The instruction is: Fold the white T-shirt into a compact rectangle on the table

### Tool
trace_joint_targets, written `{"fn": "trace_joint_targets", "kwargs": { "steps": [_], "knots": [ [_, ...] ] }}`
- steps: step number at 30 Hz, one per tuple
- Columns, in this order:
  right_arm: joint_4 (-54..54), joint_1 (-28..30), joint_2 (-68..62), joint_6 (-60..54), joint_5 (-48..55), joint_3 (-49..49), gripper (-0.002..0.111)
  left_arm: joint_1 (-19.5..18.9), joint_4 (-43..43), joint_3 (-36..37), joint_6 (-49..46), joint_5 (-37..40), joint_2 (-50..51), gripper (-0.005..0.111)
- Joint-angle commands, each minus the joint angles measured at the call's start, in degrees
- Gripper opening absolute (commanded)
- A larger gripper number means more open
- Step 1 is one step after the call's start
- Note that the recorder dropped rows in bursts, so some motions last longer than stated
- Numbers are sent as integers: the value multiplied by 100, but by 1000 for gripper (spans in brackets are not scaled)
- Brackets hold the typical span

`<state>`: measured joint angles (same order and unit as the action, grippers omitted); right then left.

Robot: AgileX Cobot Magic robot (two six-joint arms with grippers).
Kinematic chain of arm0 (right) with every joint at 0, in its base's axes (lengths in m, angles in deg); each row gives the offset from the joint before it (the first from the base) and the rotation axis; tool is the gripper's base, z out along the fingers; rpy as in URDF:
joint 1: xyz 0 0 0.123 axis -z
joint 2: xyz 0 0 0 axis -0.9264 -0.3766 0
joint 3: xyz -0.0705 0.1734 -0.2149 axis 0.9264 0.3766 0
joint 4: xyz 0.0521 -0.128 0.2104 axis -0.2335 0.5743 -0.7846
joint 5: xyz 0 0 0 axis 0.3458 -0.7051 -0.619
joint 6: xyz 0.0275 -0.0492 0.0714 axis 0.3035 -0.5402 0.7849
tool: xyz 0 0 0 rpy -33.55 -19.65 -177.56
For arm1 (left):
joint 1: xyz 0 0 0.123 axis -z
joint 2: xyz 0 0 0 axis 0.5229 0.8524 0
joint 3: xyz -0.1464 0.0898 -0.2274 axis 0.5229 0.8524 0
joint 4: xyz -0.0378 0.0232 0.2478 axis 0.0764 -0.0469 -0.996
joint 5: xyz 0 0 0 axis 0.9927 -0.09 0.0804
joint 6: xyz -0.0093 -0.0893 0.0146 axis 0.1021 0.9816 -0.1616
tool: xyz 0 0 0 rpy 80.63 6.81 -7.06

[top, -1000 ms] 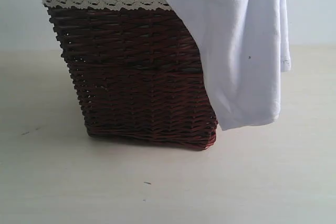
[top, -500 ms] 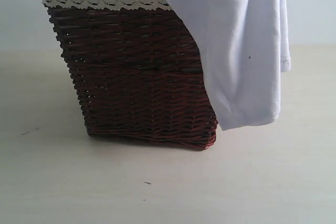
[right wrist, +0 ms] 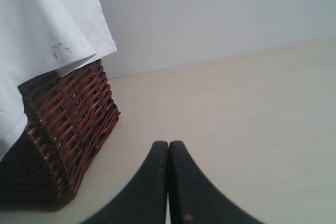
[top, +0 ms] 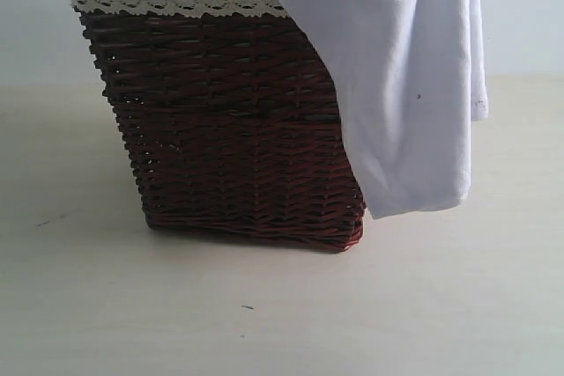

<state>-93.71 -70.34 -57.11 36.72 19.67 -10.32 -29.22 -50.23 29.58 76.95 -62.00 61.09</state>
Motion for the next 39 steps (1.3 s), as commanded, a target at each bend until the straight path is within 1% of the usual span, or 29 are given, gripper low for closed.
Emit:
{"fn": "trace_joint_targets", "kwargs": {
  "steps": [1,3,5,10,13,15,16,19,21,22,23,24,25,26,27,28,29,30,32,34,35,36,38,39],
  "knots": [
    [-656,-12,38,232,-182,28,0,30,52,-15,15,-27,-37,0],
    [-978,-12,38,216,-378,28,0,30,52,-15,15,-27,-37,0],
    [-875,-12,-353,-139,-688,28,0,30,52,-15,3,-27,-37,0],
    [-306,-12,-2456,-1679,-1675,11,0,30,52,-15,3,-27,-37,0],
    [-213,-12,-3736,-2411,-2182,-128,0,30,52,-15,13,-27,-37,0],
    [-213,-12,-4530,-2574,-2285,-352,0,30,52,-15,13,-27,-37,0],
    [-213,-12,-5218,-2574,-2237,-674,0,30,52,-15,13,-27,-37,0],
    [-213,-12,-5923,-2561,-2156,-1370,0,30,52,-15,13,-27,-37,0],
    [-213,-12,-5989,-2602,-1088,-2110,0,30,52,-15,13,-27,-37,0],
    [-297,-12,-5989,-2634,199,-2756,0,30,52,-15,13,-27,-37,0],
    [-515,-12,-6002,-2872,809,-3059,0,30,52,-15,13,-27,-37,0],
    [-1067,-12,-6025,-4087,1753,-3530,0,30,52,-15,13,-27,-37,0],
    [-1464,-12,-6025,-5263,2358,-3796,0,30,52,-15,13,-27,-37,0],
    [-2128,0,-6025,-6989,3398,-4125,0,30,52,-15,13,-27,-37,0],
    [-2442,14,-6025,-7808,4175,-4352,0,30,52,-15,13,-27,-37,0],
    [-3001,137,-6037,-9082,5140,-4595,0,30,52,-15,13,-27,-37,0],
    [-3369,243,-6050,-9736,5476,-4720,0,30,52,-15,13,-27,-37,0],
    [-3889,421,-6091,-10253,5476,-4845,0,30,52,-15,13,-27,-37,0],
    [-4809,860,-6190,-10371,5476,-5021,0,30,52,-15,13,-27,-37,0],
    [-5147,1189,-6373,-10216,5476,-5203,2,30,52,-15,13,-27,-37,0],
    [-5247,1423,-6532,-9872,5476,-5365,10,30,52,-15,13,-27,-37,0],
    [-5274,1466,-6608,-9729,5476,-5446,17,30,52,-15,13,-27,-37,0],
    [-5369,1494,-6817,-9606,5476,-5597,57,30,52,-15,13,-27,-37,0],
    [-5537,1494,-6844,-9606,5476,-5597,73,30,52,-15,13,-27,-37,0]
  ]
}}
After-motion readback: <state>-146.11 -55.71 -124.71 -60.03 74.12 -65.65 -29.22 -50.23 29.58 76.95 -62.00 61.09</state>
